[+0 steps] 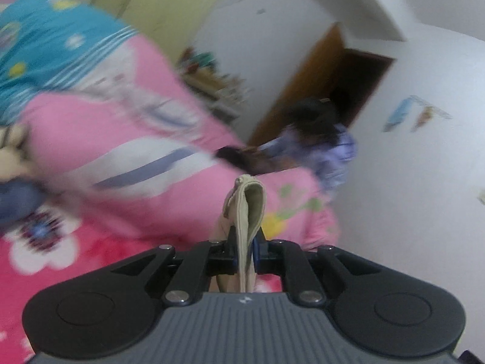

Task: Fold clothes
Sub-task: 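Lift the khaki trousers with both grippers and shake them open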

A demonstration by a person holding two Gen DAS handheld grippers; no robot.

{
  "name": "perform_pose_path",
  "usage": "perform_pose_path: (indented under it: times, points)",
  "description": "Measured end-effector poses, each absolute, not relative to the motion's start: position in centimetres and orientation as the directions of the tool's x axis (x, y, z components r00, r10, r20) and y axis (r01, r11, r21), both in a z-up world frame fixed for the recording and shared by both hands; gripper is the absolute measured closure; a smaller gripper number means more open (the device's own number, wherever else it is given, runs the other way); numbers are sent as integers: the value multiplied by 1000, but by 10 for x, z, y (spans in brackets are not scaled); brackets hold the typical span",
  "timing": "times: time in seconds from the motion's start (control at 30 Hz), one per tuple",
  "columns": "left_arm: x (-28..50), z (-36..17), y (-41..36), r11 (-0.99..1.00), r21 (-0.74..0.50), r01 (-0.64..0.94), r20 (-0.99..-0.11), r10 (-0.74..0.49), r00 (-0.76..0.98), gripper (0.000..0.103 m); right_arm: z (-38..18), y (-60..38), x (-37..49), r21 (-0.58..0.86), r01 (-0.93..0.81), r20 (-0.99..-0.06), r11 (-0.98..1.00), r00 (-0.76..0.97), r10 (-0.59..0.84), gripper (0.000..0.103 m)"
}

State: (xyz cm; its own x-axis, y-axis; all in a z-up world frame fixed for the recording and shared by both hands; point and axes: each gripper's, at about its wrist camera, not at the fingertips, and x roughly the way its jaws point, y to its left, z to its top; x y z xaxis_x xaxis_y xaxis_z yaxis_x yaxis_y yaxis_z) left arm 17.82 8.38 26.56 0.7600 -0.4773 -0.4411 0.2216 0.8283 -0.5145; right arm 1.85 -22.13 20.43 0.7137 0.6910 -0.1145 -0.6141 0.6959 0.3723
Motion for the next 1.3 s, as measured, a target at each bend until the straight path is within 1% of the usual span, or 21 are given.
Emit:
perform_pose_path:
  times: [0.07,0.13,0.33,0.53,0.63,0.73,0.77,0.83,0.9,0.93,0.97,1.0,1.03,1.07,1.1,1.13,1.17,1.23,1.3]
  points:
    - [187,244,121,836,-522,170,-479,-452,752,93,205,-213,47,416,-629,-167,657,657,735,96]
    - [193,234,160,829,-542,136,-491,-444,749,93,213,-195,77,448,-640,-213,624,602,770,96]
    - [225,187,262,798,-601,57,-495,-427,757,93,197,-84,152,484,-683,-297,547,460,837,96]
    - [260,134,342,802,-597,-5,-550,-404,731,93,145,13,202,496,-677,-363,544,407,838,96]
    - [287,99,362,841,-540,-45,-614,-357,704,93,110,53,222,481,-663,-406,574,412,816,96]
    - [311,57,372,860,-506,-64,-672,-346,655,91,81,82,232,458,-645,-448,612,427,785,95]
    - [315,46,375,868,-492,-72,-690,-337,641,89,73,90,234,448,-641,-461,623,432,775,95]
    - [321,28,382,878,-469,-93,-720,-320,615,70,60,103,234,427,-638,-483,640,437,758,95]
    - [321,17,391,883,-454,-116,-741,-302,600,64,50,120,236,402,-646,-505,649,435,745,92]
    - [321,13,396,885,-447,-127,-748,-293,595,58,46,127,234,394,-647,-516,653,432,740,91]
    - [317,15,402,885,-444,-139,-744,-278,607,54,41,133,229,385,-650,-529,655,426,734,90]
    - [312,17,408,885,-441,-150,-740,-263,619,48,36,140,227,379,-654,-541,654,417,730,88]
    - [308,19,415,881,-445,-162,-730,-251,636,43,33,148,229,383,-657,-547,649,405,733,83]
    - [302,24,422,871,-462,-169,-717,-255,649,41,32,153,228,395,-662,-541,636,392,744,69]
    - [295,28,429,860,-480,-176,-704,-258,661,40,32,155,226,408,-670,-530,620,379,759,59]
    - [289,32,436,848,-497,-182,-691,-260,674,40,32,158,225,421,-677,-518,603,367,773,42]
    - [279,40,439,843,-506,-183,-682,-261,683,40,34,159,222,438,-691,-496,576,349,795,33]
    - [260,54,446,833,-523,-182,-663,-263,701,39,42,154,218,502,-702,-433,505,301,849,25]
    - [236,73,446,836,-524,-164,-642,-260,722,37,48,138,219,609,-678,-347,411,238,907,24]
